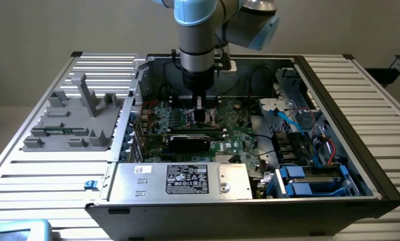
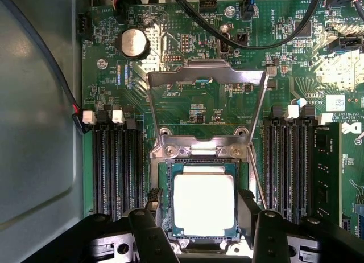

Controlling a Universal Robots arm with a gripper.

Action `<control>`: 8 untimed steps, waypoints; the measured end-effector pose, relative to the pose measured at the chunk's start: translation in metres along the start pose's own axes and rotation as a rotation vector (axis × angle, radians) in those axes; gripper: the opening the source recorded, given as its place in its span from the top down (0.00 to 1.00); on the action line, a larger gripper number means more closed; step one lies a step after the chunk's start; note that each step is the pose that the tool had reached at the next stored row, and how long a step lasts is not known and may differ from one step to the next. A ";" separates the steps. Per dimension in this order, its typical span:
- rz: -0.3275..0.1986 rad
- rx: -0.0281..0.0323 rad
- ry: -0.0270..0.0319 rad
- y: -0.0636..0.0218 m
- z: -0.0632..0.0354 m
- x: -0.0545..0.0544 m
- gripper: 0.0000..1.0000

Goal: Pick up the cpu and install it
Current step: 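Place the cpu into insertion slot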

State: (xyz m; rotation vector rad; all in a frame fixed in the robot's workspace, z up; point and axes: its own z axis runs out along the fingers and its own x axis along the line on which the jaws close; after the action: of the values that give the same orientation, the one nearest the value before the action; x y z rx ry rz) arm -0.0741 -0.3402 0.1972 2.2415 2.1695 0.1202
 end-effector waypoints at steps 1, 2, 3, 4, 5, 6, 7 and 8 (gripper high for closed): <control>0.000 -0.0001 0.0001 0.0000 -0.0001 0.000 0.38; 0.000 -0.0001 0.0001 0.0000 -0.0003 0.000 0.38; 0.000 0.0000 0.0000 0.0000 -0.0005 0.000 0.38; 0.000 -0.0001 0.0000 0.0000 -0.0005 0.000 0.38; 0.000 -0.0001 -0.0001 0.0001 -0.0007 0.000 0.38; 0.000 0.0001 -0.0004 0.0001 -0.0010 0.000 0.38; 0.000 0.0001 -0.0005 0.0000 -0.0015 0.000 0.38; 0.000 0.0001 -0.0004 0.0001 -0.0020 0.000 0.38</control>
State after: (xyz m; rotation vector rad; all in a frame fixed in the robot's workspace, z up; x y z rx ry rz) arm -0.0742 -0.3402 0.1992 2.2414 2.1694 0.1196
